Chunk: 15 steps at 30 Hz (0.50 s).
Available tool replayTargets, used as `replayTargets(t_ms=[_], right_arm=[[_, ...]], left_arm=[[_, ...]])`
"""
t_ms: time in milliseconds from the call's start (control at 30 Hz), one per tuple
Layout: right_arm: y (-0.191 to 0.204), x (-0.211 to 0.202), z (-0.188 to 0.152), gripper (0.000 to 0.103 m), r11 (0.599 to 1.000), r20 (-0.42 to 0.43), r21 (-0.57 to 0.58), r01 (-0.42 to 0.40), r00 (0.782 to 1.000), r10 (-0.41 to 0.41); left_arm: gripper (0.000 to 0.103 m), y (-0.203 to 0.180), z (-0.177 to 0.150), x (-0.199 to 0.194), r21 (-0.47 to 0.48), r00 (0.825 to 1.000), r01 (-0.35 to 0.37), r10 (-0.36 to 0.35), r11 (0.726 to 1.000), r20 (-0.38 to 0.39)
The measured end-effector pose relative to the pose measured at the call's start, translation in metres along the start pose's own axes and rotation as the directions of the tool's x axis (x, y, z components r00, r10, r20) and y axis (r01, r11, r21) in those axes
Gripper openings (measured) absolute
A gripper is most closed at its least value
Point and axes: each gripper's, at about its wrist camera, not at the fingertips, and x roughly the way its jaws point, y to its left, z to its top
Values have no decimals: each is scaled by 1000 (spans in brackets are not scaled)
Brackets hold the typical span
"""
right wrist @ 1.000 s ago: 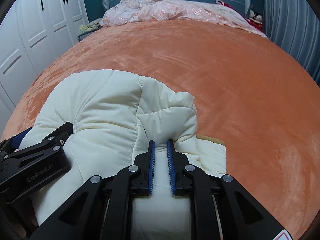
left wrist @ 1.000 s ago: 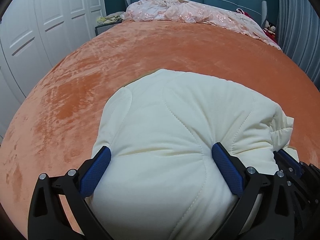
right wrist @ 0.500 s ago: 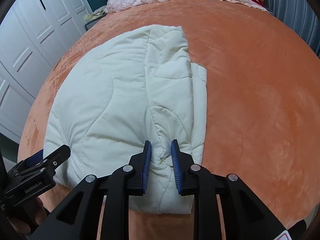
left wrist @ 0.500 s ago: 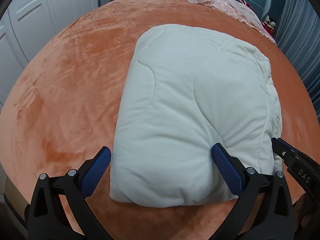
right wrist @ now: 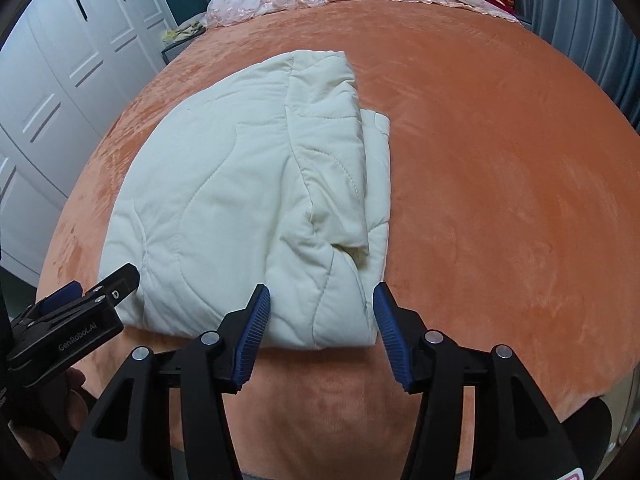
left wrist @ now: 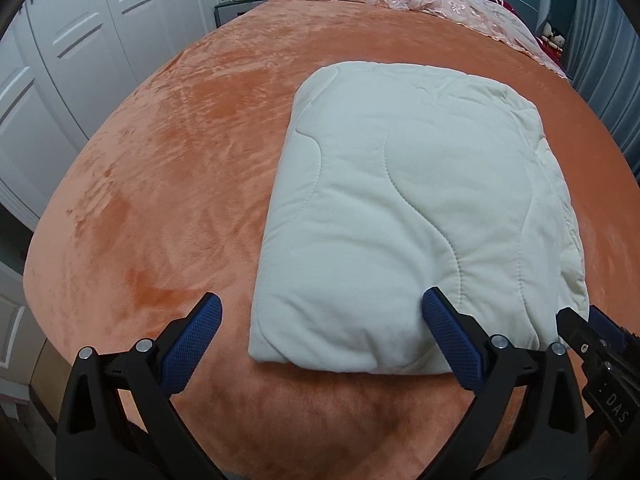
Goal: Fold large clothes
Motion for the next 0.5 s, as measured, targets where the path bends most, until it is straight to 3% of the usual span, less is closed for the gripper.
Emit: replayTargets(t_ms=[500], right_arm=[[24, -39, -32, 62, 995, 78, -100, 4, 997, 3]], left_arm=[[98, -1, -35, -44, 27, 997, -41, 39, 999, 64]])
